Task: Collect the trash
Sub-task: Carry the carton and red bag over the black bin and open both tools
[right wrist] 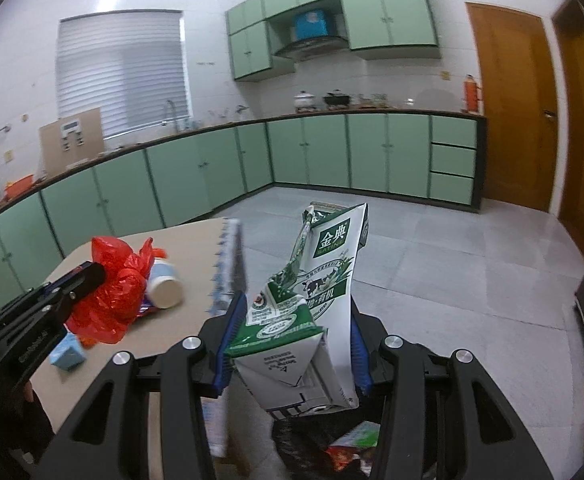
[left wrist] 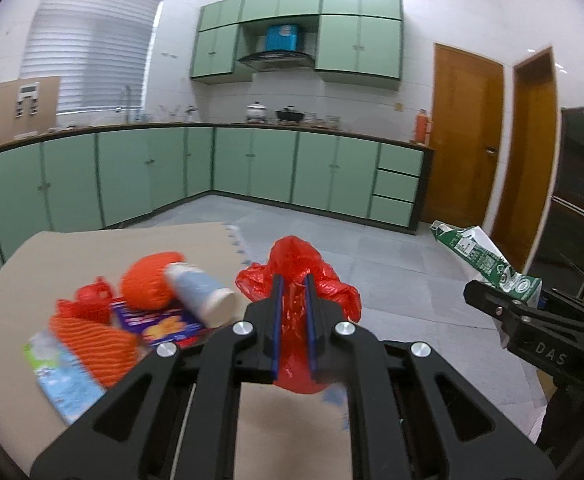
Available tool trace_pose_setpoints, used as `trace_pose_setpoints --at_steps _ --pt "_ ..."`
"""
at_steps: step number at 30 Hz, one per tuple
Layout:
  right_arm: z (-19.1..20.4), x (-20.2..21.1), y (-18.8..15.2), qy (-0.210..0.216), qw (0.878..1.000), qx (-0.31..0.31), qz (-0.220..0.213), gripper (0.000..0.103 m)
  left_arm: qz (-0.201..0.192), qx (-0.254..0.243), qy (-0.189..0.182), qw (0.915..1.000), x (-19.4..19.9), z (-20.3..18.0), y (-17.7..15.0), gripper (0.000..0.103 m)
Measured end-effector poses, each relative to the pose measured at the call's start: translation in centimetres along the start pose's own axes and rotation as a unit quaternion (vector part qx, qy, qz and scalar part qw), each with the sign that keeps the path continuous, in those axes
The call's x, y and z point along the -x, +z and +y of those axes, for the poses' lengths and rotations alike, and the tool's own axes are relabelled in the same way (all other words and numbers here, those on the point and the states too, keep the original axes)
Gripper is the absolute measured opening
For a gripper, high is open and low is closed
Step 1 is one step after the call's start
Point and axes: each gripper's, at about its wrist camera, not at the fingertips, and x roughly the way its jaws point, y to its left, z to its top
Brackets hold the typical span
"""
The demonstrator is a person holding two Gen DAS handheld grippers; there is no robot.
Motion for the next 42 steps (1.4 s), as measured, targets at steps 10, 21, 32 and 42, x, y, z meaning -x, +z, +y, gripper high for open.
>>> trace_pose_setpoints --at_steps 10,21,32,42 --pt "-6.2 -1.9 -1.0 -0.041 0.999 -0.017 0.017 0.046 0.016 -0.018 -0.052 0.9983 -5.4 -6.3 -0.8 0.008" --pt "-10.6 -5.0 -2.5 -0.055 0.996 -0.035 0.054 0.047 0.059 -0.023 -0.070 0.9955 -10.7 -9.7 -2.2 0.010" --pt "-12.1 -5.5 -4.2 -0.068 0.994 -0.049 0.076 0.074 0.085 -0.002 -0.066 0.9942 -11.9 -9.0 -2.2 0.055" --pt "-7.3 -2.9 -1.3 -0.051 0.998 -0.016 0.012 0.097 0.024 -0.003 -0.017 0.9996 -5.7 -4.4 0.3 0.077"
